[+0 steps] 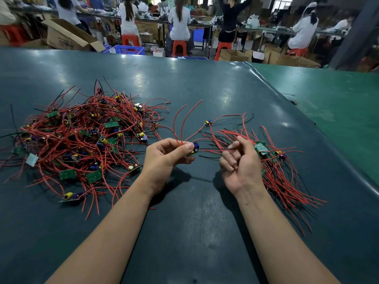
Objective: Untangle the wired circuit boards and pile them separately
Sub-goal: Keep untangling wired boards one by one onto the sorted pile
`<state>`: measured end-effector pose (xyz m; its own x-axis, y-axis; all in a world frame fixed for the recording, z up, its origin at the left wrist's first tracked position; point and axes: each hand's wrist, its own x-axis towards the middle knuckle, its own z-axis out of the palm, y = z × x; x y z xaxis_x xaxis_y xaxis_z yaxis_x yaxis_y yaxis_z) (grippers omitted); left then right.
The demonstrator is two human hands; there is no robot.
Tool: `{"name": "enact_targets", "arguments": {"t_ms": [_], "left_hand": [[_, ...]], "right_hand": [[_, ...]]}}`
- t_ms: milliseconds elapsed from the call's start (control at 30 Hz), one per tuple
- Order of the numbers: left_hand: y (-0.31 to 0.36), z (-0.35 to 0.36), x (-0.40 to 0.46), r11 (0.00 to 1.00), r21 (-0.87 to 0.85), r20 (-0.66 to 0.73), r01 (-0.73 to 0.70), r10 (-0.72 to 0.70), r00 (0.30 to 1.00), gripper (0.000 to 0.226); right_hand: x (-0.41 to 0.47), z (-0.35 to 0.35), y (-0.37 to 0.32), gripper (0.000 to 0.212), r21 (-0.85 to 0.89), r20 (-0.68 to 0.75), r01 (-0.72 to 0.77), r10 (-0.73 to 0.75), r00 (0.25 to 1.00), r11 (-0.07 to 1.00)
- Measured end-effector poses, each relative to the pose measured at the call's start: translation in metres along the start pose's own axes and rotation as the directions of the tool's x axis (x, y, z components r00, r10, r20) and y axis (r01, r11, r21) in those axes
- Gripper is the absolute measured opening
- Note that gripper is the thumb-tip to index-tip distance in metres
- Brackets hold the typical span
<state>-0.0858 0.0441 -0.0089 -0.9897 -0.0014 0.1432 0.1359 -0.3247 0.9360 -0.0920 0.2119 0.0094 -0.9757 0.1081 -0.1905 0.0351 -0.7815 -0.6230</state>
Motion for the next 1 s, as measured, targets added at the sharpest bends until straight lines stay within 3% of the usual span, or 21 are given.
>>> {"name": "enact_targets", "arguments": {"t_ms": [233,400,533,633,767,867,1000], "left_hand": [[-0.001,-0.001,0.003,1.0,-0.018,-0.034,-0.006,0.005,0.999,0.005],[-0.003,-0.003,0.004,1.0,-0.02,-0.029,-0.008,0.007,1.0,0.005],[-0.003,-0.003,0.003,1.0,-0.026,-0.026,-0.011,0.01,1.0,0.005],[-0.002,-0.003,0.005,0.996,-0.091,-0.103,-0.023,0.013,0.995,0.004],[-0.003,-0.003,0.004,0.998,-0.061,-0.082,-0.026,0.021,0.996,0.01],[-0.004,-0.002,0.001,0.999,0.022,-0.018,-0.027,0.028,0.999,0.011],[-0.004,-0.003,0.003,0.999,0.011,-0.057,-0.049,0.05,0.997,0.008]], "right_hand": [[0.003,-0.001,-0.002,0.024,-0.036,-0.02,0.112,-0.113,0.993,0.993],[0.0,0.0,-0.003,0.037,0.008,0.018,0.032,-0.032,0.999,0.999],[0.002,-0.002,-0.001,0.039,-0.031,0.022,0.074,-0.074,0.997,0.997],[0.003,-0.003,0.0,0.035,-0.192,0.086,0.15,-0.136,0.987,0.97],[-0.003,-0.001,0.017,0.035,-0.475,0.171,0.096,-0.016,0.985,0.875],[-0.006,-0.001,0.025,0.015,-0.541,0.214,0.15,-0.037,0.976,0.828],[-0.003,-0.001,0.021,0.02,-0.537,0.204,0.226,-0.134,0.97,0.813]]}}
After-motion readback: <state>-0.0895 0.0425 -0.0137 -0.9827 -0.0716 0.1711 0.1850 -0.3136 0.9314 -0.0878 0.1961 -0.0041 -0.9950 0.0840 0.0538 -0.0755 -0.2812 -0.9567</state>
